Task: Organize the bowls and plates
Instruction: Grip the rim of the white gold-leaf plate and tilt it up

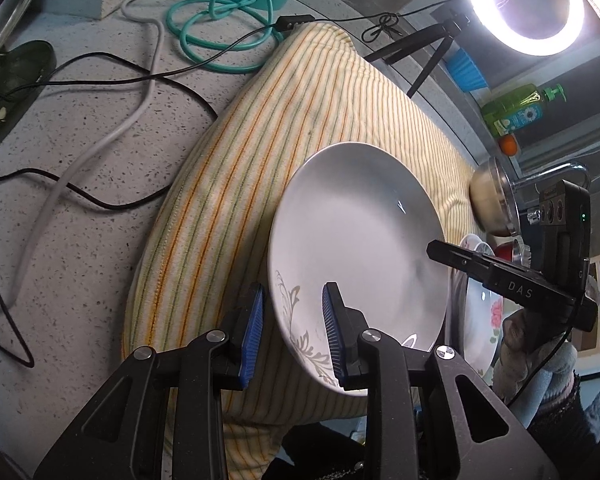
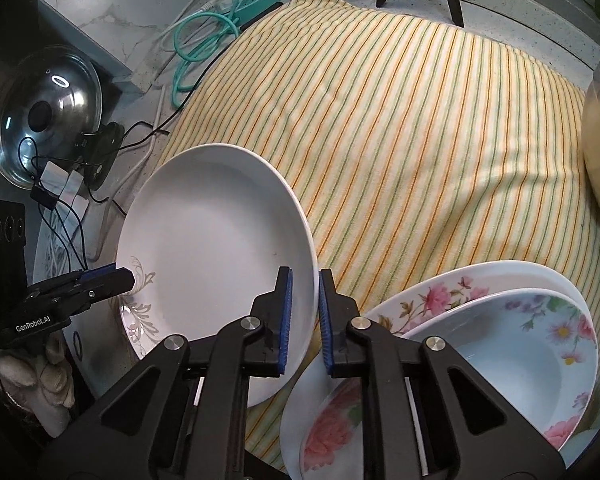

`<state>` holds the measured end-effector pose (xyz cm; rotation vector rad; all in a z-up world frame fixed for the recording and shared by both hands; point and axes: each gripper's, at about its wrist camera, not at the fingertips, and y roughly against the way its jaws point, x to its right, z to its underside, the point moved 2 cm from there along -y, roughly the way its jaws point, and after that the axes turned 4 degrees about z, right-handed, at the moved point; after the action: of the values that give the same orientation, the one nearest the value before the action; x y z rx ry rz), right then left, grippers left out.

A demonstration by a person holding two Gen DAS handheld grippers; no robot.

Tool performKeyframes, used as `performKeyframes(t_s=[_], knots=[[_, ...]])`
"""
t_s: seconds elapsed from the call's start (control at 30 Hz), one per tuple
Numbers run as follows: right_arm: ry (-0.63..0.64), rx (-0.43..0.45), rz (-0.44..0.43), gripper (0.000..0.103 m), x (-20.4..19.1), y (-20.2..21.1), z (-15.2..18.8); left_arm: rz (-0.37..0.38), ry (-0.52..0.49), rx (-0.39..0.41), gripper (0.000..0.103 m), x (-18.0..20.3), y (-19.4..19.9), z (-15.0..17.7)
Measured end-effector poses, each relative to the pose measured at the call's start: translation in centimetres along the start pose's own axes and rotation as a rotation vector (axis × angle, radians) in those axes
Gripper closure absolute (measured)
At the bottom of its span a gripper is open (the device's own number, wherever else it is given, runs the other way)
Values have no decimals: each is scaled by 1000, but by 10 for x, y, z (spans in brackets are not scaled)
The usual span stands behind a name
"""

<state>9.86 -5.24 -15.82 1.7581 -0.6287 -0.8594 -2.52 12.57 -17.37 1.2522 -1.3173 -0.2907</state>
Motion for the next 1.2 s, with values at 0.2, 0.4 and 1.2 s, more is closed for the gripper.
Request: performKeyframes(t_s=[0.2,0.4,1.2], knots=[[-42,3,-26,90,3,2,0,3,13,-14,81,0,-2,-2],[-82,17,-58,90,3,7,2,-6,30,-6,81,-2,0,-7],[-311,161,-105,90,41,80,53,85,-162,14,81,66,16,-39]])
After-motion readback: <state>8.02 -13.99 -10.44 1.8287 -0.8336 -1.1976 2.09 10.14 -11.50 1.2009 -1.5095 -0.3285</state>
